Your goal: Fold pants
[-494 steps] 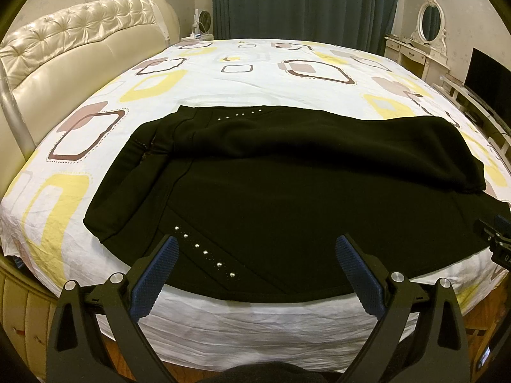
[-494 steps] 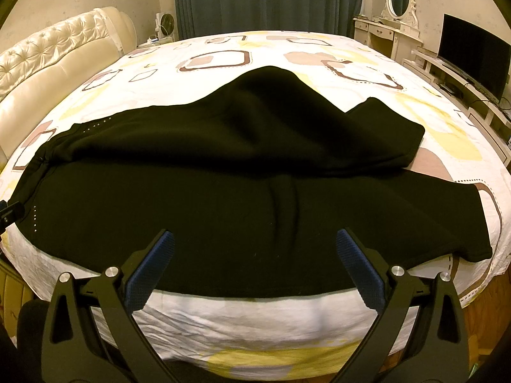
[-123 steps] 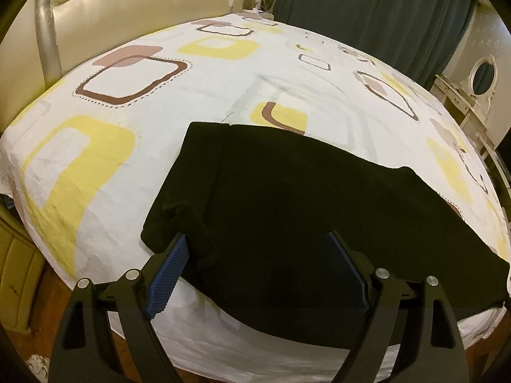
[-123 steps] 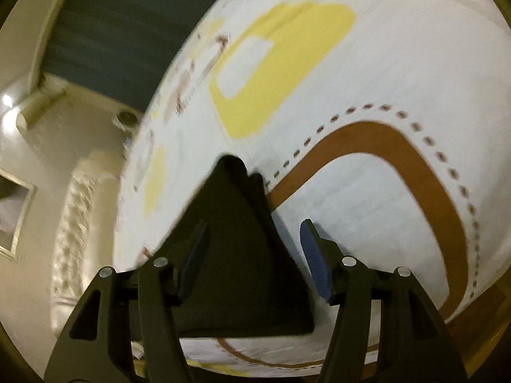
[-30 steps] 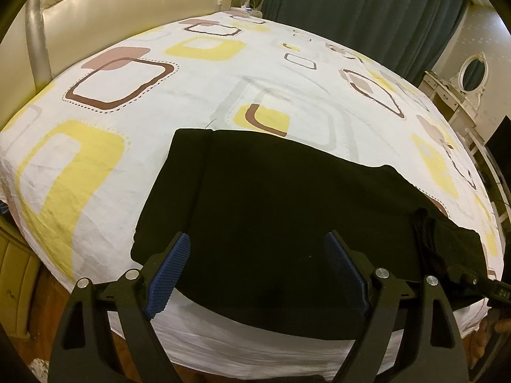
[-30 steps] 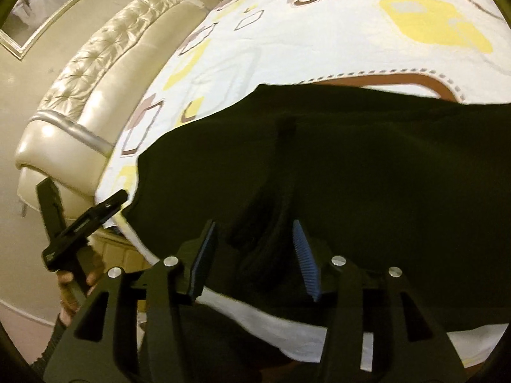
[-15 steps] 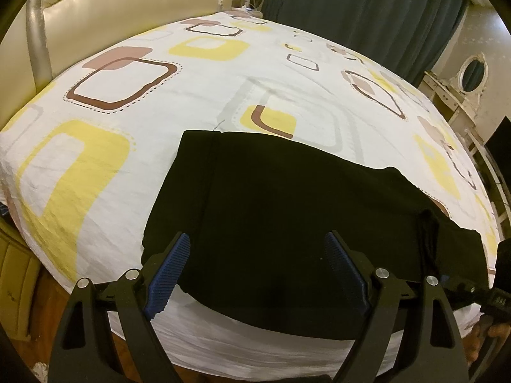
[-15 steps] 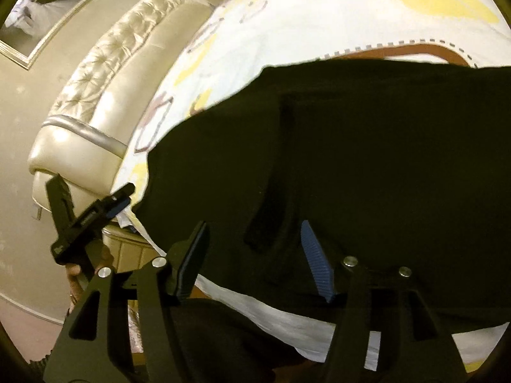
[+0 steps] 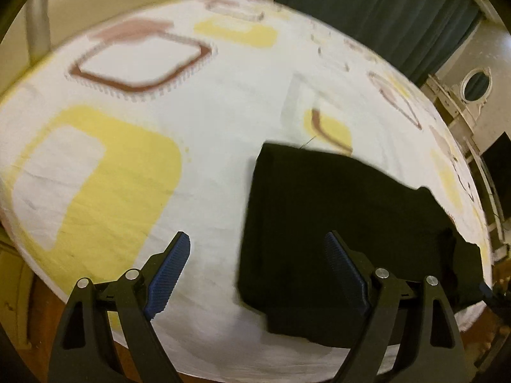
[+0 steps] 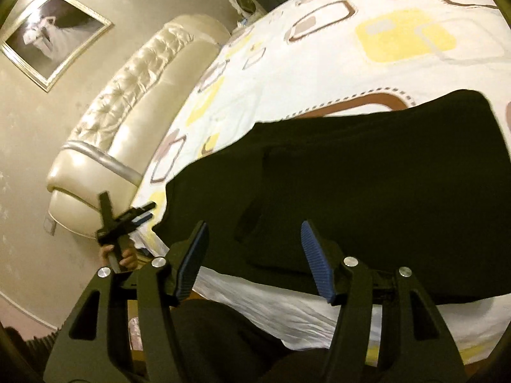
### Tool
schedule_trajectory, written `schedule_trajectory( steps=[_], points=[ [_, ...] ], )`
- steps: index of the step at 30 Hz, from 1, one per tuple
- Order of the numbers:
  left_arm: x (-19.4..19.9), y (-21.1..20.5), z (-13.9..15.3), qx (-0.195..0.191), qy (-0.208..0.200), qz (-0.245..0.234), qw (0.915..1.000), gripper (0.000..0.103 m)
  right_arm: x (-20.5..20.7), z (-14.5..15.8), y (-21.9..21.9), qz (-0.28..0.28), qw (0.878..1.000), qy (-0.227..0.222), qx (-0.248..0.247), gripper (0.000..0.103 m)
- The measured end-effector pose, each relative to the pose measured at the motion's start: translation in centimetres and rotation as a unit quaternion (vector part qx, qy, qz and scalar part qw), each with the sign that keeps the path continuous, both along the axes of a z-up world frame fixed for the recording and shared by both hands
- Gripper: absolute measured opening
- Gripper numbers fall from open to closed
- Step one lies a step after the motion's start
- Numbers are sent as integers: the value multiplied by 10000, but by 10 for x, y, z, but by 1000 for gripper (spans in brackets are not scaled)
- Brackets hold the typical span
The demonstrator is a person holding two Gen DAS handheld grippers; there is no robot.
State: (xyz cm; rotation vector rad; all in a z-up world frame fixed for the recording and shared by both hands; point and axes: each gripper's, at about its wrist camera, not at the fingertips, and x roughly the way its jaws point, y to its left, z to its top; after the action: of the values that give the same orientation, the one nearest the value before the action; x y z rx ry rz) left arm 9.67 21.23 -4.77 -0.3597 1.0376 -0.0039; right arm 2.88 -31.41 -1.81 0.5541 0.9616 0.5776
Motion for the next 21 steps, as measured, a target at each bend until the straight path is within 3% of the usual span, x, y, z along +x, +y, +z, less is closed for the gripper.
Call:
schedule_trajectory(
  steps=[3, 8, 10, 13, 17, 19, 21],
  points=[
    [10, 5, -15, -37, 199, -46, 9998, 85, -3, 1, -21, -251, 9995, -129, 159, 62],
    [24, -6, -21, 189, 109, -455, 9987, 85, -4, -7, -56, -762, 9959, -85, 489, 63],
    [27, -10, -22, 112, 47, -614, 9980, 85, -5, -11, -66, -904, 9943, -79, 564, 63],
    [33, -11, -24, -270, -41, -827, 9962, 85, -4, -14, -73, -1005, 9925, -88, 688, 63],
    [38, -2, -27, -877, -127, -688, 9937, 84, -4, -13, -78, -1034, 9923, -161, 667, 63],
    [40, 5, -28, -1253, -179, -555, 9904, 76, -6, -13, -80, -1051, 9921, -190, 656, 63],
    [43, 6, -31, -1388, -152, -491, 9890, 68, -5, -14, -81, -1052, 9921, -193, 662, 63]
  ],
)
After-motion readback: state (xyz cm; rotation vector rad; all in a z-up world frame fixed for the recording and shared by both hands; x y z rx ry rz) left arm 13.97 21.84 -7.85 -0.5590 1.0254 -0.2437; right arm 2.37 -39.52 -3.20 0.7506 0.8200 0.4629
